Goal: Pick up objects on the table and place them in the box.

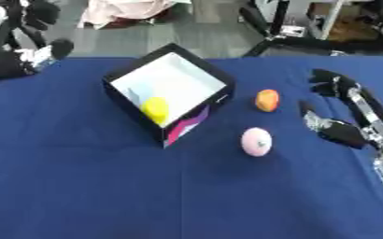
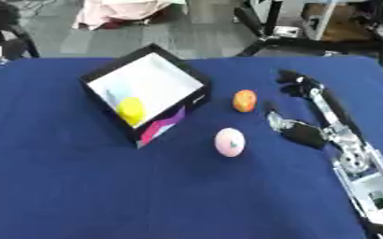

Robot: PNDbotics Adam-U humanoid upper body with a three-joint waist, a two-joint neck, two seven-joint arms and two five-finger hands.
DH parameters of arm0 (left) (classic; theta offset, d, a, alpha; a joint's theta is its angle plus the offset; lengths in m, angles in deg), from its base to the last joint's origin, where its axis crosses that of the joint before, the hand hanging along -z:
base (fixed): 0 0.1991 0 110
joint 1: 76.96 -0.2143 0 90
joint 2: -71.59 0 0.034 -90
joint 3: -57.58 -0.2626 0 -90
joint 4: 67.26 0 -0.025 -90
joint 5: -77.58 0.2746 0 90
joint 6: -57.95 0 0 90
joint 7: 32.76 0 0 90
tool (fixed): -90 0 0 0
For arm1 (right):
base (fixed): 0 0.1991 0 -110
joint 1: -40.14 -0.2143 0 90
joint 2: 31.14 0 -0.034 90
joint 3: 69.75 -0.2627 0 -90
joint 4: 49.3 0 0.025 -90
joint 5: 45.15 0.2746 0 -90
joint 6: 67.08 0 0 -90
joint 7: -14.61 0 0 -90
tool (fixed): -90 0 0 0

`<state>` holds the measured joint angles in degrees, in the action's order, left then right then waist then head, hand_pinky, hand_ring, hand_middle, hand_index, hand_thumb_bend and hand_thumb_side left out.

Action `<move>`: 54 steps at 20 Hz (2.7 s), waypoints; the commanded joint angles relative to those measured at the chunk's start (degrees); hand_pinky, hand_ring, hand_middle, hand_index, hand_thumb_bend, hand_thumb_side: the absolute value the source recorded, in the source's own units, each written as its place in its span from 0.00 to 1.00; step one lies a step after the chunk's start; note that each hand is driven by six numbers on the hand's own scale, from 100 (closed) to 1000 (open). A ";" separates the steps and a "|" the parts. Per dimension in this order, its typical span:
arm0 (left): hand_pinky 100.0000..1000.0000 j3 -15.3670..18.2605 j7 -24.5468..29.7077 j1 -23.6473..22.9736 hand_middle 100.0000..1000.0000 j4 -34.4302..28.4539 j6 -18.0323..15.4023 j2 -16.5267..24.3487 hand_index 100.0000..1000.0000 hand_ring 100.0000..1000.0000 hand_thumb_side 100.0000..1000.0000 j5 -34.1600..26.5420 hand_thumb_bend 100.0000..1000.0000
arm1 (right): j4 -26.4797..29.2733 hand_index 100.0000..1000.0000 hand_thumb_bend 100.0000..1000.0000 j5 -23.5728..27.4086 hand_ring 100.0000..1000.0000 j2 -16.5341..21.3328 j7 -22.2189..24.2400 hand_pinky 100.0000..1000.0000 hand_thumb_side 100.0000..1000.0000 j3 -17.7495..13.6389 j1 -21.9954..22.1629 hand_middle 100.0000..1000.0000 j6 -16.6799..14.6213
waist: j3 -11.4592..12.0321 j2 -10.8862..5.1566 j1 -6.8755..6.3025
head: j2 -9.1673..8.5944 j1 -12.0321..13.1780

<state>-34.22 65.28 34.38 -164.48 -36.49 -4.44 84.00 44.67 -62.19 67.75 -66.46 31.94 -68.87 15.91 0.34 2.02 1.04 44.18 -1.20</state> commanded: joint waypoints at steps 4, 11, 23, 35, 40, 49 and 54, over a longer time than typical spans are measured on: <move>0.66 4.11 -1.12 -6.20 0.58 -2.82 2.21 -4.70 0.72 0.64 0.63 -1.21 0.56 | -5.67 0.92 0.20 -1.00 0.79 3.54 9.19 0.82 0.29 5.09 -6.64 0.80 -2.69 | 0.93 -0.98 0.74 | -0.06 -0.86; 0.65 6.21 -2.48 -10.62 0.58 -2.37 3.53 -10.33 0.71 0.63 0.63 -0.79 0.54 | -15.16 0.93 0.24 -4.86 0.80 1.17 15.09 0.83 0.31 8.51 -11.58 0.81 -5.70 | 1.67 -1.02 0.79 | -0.06 -1.18; 0.65 7.14 -1.10 -12.33 0.58 -1.65 4.16 -14.60 0.71 0.64 0.65 0.08 0.53 | -24.57 0.93 0.24 -12.01 0.80 -2.34 17.34 0.83 0.33 8.67 -14.04 0.80 -9.28 | 2.28 -0.93 0.86 | -0.06 -1.19; 0.65 7.22 -0.32 -12.66 0.58 -1.68 4.24 -15.29 0.71 0.64 0.65 1.04 0.52 | -28.10 0.92 0.25 -19.44 0.80 -2.45 17.84 0.82 0.33 7.58 -13.78 0.79 -9.40 | 2.26 -0.92 0.85 | -0.06 -0.97; 0.65 7.20 -0.21 -12.83 0.58 -1.64 4.27 -15.45 0.71 0.64 0.65 1.23 0.52 | -29.03 0.86 0.24 -22.59 0.78 -2.36 16.44 0.82 0.26 6.70 -13.43 0.75 -8.79 | 2.15 -0.93 0.82 | -0.06 -0.82; 0.65 7.22 -0.18 -12.97 0.58 -1.64 4.30 -15.65 0.71 0.64 0.65 1.30 0.51 | -29.47 0.41 0.19 -26.10 0.68 -1.97 12.87 0.78 0.08 5.57 -13.08 0.42 -8.21 | 2.11 -1.01 0.85 | -0.06 -0.68; 0.65 7.24 -0.19 -12.99 0.58 -1.68 4.31 -15.70 0.71 0.64 0.65 1.26 0.51 | -28.41 0.28 0.14 -26.05 0.62 -1.75 9.52 0.75 0.04 4.91 -13.18 0.28 -7.89 | 2.11 -1.06 0.86 | -0.06 -0.65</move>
<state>-27.53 64.98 21.06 -165.45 -32.21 -20.84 85.11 15.59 -87.79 64.31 -56.01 37.63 -81.51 7.83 2.51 2.02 1.16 44.18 -2.07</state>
